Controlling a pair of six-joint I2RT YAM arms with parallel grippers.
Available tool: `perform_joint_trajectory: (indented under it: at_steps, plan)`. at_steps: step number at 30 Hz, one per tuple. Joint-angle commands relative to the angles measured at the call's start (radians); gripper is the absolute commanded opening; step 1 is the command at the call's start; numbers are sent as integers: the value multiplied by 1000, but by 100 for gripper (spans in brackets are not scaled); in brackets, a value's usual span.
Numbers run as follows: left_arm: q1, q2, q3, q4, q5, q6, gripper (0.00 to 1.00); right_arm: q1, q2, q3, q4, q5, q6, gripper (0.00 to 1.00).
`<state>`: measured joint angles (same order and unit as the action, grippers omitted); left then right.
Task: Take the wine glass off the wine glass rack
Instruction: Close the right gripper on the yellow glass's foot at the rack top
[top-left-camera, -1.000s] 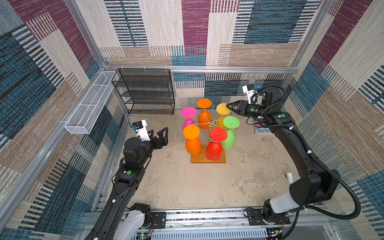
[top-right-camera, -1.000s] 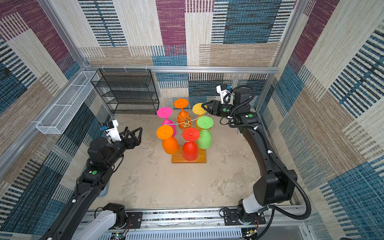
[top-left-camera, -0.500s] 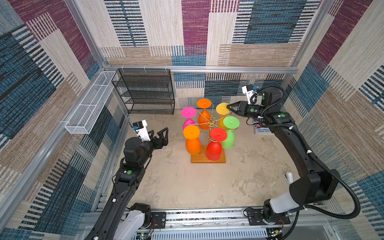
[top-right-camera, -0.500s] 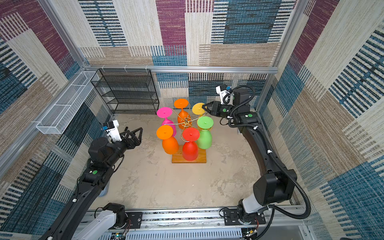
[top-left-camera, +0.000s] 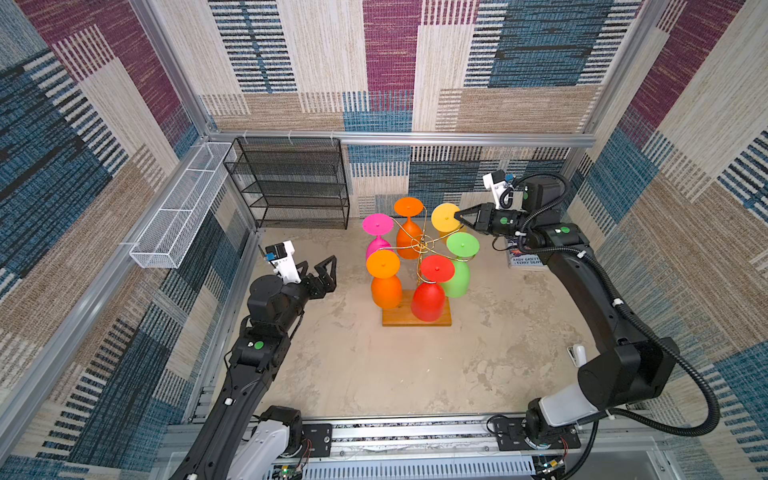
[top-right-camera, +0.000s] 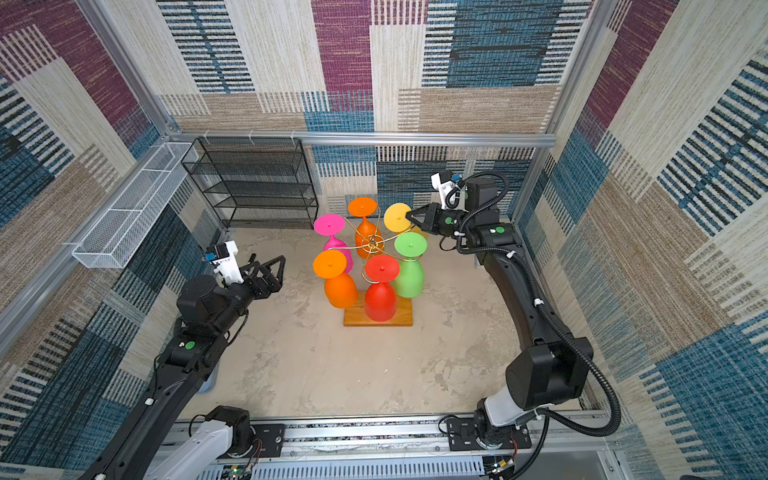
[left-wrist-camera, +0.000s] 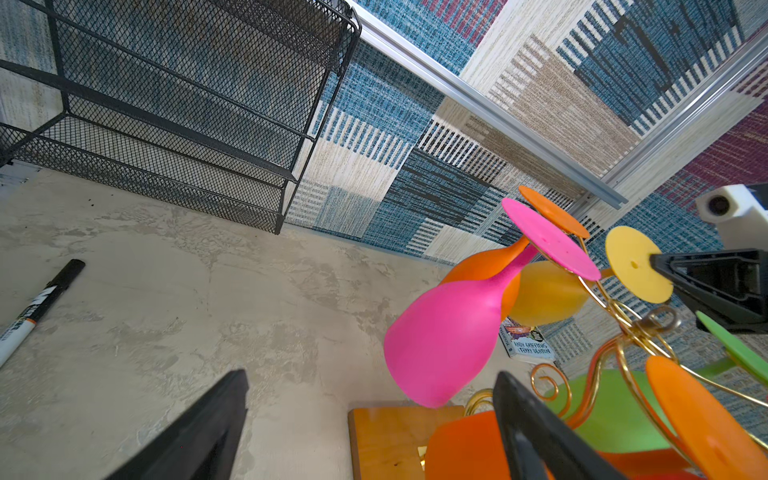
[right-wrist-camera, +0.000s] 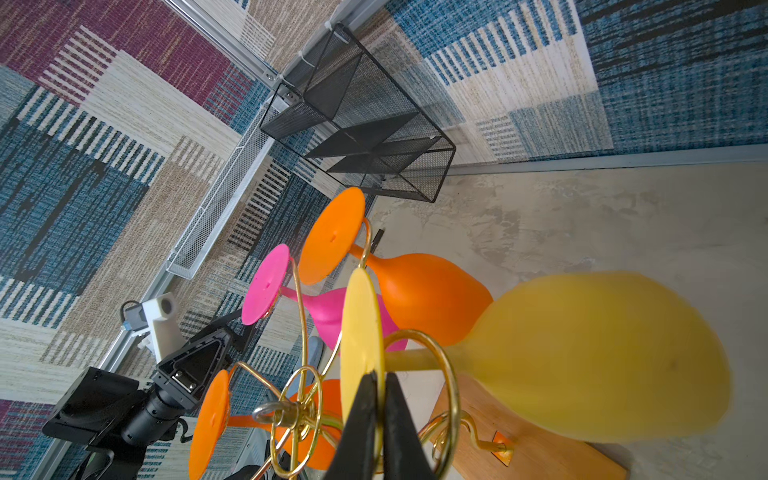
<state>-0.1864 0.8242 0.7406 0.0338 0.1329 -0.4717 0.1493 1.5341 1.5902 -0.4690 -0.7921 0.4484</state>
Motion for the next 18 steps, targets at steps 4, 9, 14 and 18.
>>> perform_joint_trajectory:
  at_steps: [4, 9, 14, 18]
  plan:
    - [-1, 0, -3, 25, -7, -10, 94, -5, 4, 5, 52, -74, 77, 0]
    - [-2, -1, -3, 26, -6, -8, 94, -22, 10, 6, 104, -134, 139, 0]
    - [-1, 0, -4, 26, -7, -8, 94, -40, 8, -13, 189, -213, 213, 0]
    - [-1, 4, -1, 26, -4, -8, 94, -51, 6, -13, 194, -220, 227, 0]
